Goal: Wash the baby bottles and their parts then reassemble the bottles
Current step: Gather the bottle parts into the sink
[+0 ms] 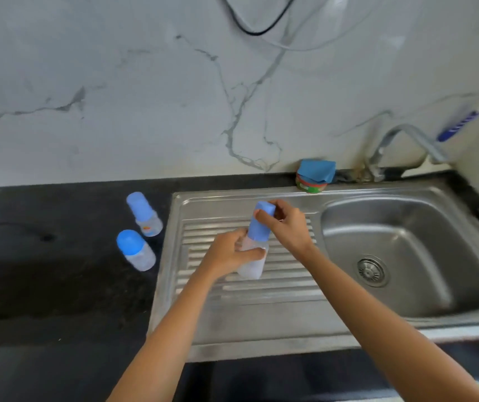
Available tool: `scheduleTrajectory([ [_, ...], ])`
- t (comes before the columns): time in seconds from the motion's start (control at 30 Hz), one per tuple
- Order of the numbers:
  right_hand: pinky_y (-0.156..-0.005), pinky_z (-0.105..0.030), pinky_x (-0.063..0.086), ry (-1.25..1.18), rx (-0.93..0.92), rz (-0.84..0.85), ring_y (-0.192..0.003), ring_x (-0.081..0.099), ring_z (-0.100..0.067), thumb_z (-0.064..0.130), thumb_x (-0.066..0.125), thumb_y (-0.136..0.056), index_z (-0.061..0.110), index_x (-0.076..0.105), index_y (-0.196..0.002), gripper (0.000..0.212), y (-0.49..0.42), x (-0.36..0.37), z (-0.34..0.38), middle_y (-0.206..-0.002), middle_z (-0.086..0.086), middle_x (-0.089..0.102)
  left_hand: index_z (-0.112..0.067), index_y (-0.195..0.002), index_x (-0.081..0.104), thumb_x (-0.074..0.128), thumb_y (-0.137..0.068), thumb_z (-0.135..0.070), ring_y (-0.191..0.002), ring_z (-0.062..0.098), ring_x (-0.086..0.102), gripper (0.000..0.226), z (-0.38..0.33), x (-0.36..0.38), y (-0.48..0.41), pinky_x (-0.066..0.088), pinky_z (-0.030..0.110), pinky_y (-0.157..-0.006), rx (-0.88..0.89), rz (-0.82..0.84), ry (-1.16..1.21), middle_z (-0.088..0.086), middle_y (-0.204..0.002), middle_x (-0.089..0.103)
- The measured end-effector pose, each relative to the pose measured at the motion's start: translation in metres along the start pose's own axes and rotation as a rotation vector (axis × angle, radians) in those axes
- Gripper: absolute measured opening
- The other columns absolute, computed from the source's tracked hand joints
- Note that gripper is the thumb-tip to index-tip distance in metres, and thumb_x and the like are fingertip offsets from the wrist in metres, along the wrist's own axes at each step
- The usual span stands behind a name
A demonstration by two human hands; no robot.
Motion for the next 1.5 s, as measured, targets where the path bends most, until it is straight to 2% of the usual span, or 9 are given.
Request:
scheduleTrajectory([
  [0.3,-0.072,-0.038,0.053,-0.227,0.248,-0.172,-0.076,0.058,-0.014,0.029,0.067,-0.086,0.003,0.064,-0.091,0.026,-0.021,-0.104,-0.049,-0.083,-0.015,0.064,-0.023,-0.097,0.072,0.07,-0.058,-0.052,-0.09,0.02,0.069,0.049,-0.075,0.09,-0.06,0.052,0.038,-0.085,-0.045,0.278,0.109,0.002,-0.094,0.073],
  [0.47,-0.063,-0.028,0.045,-0.82,0.486,-0.389,-0.071,0.054,-0.016,0.026,0.056,-0.095,0.009,0.057,-0.091,0.017,-0.061,-0.18,-0.072,-0.079,-0.007,0.056,-0.02,-0.108,0.069,0.075,-0.058,-0.049,-0.09,0.015,0.067,0.058,-0.086,0.149,-0.066,0.051,0.027,-0.08,-0.109,0.482,0.078,-0.001,-0.098,0.07],
  [0.73,-0.07,-0.039,0.051,0.038,0.649,-0.147,-0.084,0.06,-0.028,0.021,0.077,-0.076,0.011,0.056,-0.084,0.025,-0.056,-0.249,-0.21,-0.091,-0.015,0.058,-0.025,-0.094,0.071,0.072,-0.081,-0.028,-0.085,0.007,0.068,0.014,-0.076,0.209,-0.072,0.051,0.02,-0.072,-0.115,0.299,0.099,-0.007,-0.091,0.072],
  [0.83,-0.083,-0.034,0.048,0.332,0.714,0.019,-0.1,0.057,-0.026,0.022,0.078,-0.075,0.008,0.055,-0.117,0.05,-0.027,-0.242,-0.246,-0.113,-0.013,0.057,-0.023,-0.096,0.07,0.074,-0.08,-0.026,-0.084,0.008,0.069,0.017,-0.076,0.222,-0.077,0.053,0.024,-0.074,-0.123,0.229,0.11,-0.006,-0.09,0.073],
  [0.97,-0.077,-0.027,0.043,0.581,0.743,0.313,-0.099,0.056,-0.022,0.016,0.075,-0.076,0.006,0.056,-0.115,0.045,-0.001,-0.227,-0.286,-0.113,-0.013,0.059,-0.022,-0.098,0.068,0.074,-0.074,-0.034,-0.083,0.009,0.068,0.027,-0.073,0.236,-0.085,0.053,0.026,-0.073,-0.161,0.211,0.087,-0.005,-0.09,0.072],
  [1.1,-0.07,-0.022,0.041,0.665,0.777,0.496,-0.092,0.053,-0.018,0.017,0.073,-0.079,0.003,0.061,-0.107,0.033,0.0,-0.221,-0.303,-0.099,-0.009,0.057,-0.022,-0.092,0.066,0.068,-0.064,-0.044,-0.084,0.015,0.067,0.035,-0.066,0.244,-0.089,0.051,0.028,-0.071,-0.198,0.196,0.04,-0.002,-0.088,0.071],
  [1.17,-0.072,-0.028,0.043,0.578,0.727,0.376,-0.084,0.056,-0.021,0.022,0.067,-0.083,0.013,0.059,-0.079,0.012,-0.016,-0.224,-0.291,-0.086,-0.008,0.056,-0.02,-0.091,0.064,0.071,-0.068,-0.041,-0.081,0.015,0.066,0.032,-0.066,0.246,-0.091,0.047,0.025,-0.066,-0.197,0.196,0.02,-0.001,-0.087,0.069],
  [1.3,-0.067,-0.027,0.05,-0.207,0.743,0.266,-0.07,0.056,-0.015,0.049,0.05,-0.094,0.015,0.057,-0.101,0.035,-0.048,-0.233,-0.237,-0.087,-0.003,0.059,-0.021,-0.084,0.061,0.075,-0.073,-0.033,-0.067,0.006,0.058,0.021,-0.069,0.25,-0.1,0.04,0.017,-0.058,-0.191,0.205,-0.016,-0.008,-0.076,0.063],
  [1.5,-0.055,-0.023,0.048,0.251,0.411,0.626,-0.05,0.054,-0.012,0.056,0.06,-0.085,0.012,0.058,-0.082,0.044,-0.058,-0.238,-0.204,-0.063,-0.004,0.059,-0.012,-0.08,0.063,0.075,-0.072,-0.032,-0.061,0.004,0.051,0.025,-0.081,0.265,-0.118,0.036,0.014,-0.053,-0.133,0.268,-0.129,-0.006,-0.069,0.055],
])
Point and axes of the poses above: each hand's wrist, its own y-axis away from the middle knuckle, its own x-axis out of the palm, z = x × y, the point moved 2 cm from there along -y, towards the middle knuckle
